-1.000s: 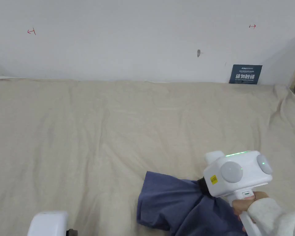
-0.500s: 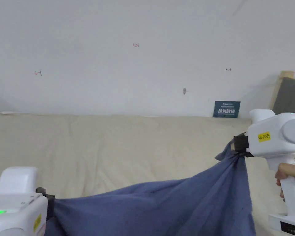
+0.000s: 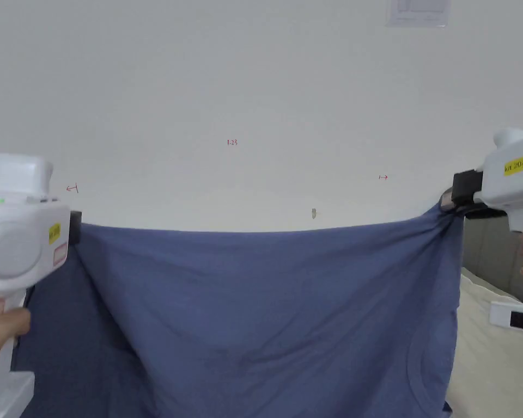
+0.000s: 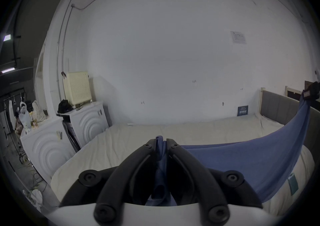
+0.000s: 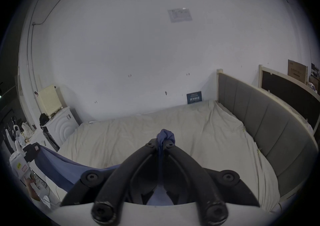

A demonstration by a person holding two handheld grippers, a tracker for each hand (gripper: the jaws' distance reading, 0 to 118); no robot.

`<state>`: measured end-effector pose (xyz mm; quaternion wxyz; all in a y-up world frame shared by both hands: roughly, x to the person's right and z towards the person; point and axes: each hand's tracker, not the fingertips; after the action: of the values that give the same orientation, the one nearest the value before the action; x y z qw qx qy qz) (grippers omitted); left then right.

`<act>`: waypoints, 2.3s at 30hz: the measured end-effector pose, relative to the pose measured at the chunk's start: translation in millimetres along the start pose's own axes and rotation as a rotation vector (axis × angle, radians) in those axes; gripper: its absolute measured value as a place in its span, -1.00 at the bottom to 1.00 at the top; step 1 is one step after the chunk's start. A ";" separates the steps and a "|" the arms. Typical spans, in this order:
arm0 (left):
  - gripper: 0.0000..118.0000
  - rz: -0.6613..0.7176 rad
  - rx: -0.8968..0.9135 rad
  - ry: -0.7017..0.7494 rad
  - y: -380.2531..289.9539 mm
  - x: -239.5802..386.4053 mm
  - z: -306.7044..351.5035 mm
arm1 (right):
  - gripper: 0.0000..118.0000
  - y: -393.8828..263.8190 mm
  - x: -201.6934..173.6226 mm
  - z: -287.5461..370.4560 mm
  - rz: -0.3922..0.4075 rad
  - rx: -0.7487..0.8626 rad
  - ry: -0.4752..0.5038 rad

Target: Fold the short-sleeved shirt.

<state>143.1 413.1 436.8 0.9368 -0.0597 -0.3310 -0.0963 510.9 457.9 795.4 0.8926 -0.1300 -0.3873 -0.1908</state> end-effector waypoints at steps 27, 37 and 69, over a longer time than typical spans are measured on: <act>-0.82 0.071 0.082 -0.007 168.5 9.0 -200.6 | -0.93 221.9 -58.9 -115.4 0.079 0.204 -0.056; -0.82 0.070 0.014 -0.001 122.1 11.9 -234.7 | -0.93 171.1 -47.4 -156.9 0.095 0.127 -0.054; -0.82 0.174 -0.642 -0.100 -281.6 0.2 -77.3 | -0.93 -293.9 90.6 -80.7 -0.230 -0.470 -0.091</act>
<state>128.3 125.1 390.7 0.8573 -0.3846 -0.3232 -0.1124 489.9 143.0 833.5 0.7921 -0.2971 -0.3844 -0.3695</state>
